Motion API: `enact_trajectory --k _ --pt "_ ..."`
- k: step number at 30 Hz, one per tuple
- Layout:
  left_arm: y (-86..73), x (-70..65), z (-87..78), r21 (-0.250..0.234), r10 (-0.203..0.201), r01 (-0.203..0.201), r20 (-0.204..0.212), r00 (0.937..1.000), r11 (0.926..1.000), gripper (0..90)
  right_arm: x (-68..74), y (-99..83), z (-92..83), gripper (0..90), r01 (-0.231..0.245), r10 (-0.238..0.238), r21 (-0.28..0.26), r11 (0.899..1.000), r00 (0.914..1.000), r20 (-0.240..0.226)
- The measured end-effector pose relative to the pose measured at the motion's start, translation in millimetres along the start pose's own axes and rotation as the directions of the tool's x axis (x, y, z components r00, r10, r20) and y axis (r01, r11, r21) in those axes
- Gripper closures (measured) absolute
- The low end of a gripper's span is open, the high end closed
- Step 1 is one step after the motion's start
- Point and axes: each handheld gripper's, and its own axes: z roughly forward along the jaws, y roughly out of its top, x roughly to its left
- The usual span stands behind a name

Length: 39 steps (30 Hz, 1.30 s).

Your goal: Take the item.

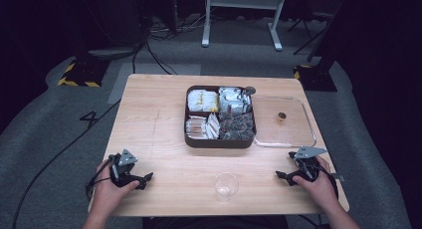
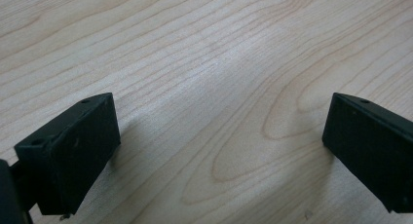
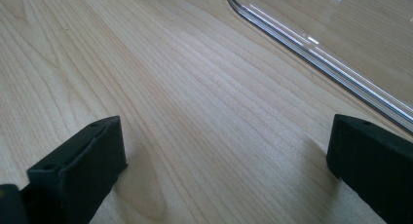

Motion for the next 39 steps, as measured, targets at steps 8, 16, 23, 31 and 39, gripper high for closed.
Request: enact_trajectory --k 8,16,23,31,39 --pt "-0.5 0.0 -1.7 -0.004 -0.012 0.012 -0.008 0.9999 0.9999 4.7 0.8 -0.4 -0.5 1.4 -0.004 0.004 -0.002 1.000 1.0000 0.006" --pt "4.2 -2.0 -14.6 0.014 -0.012 0.012 -0.009 0.9999 0.9998 19.3 1.3 -0.6 -0.8 1.5 -0.007 0.007 -0.001 1.000 1.0000 0.007" --pt "10.4 -3.5 -32.2 -0.010 -0.027 0.027 0.005 0.9996 0.9996 20.3 1.5 -0.7 -0.9 1.5 -0.007 0.007 -0.002 1.000 1.0000 0.006" --pt "17.6 -8.7 -55.7 -0.001 -0.013 0.013 -0.010 0.9999 0.9999 25.2 1.8 -0.9 -1.2 1.6 -0.007 0.007 -0.002 1.000 0.9999 0.008" --pt "35.6 -23.1 -78.1 -0.084 -0.029 0.028 -0.010 0.9995 0.9961 27.0 1.7 -0.9 -1.2 1.5 -0.007 0.007 -0.002 1.000 0.9999 0.008"
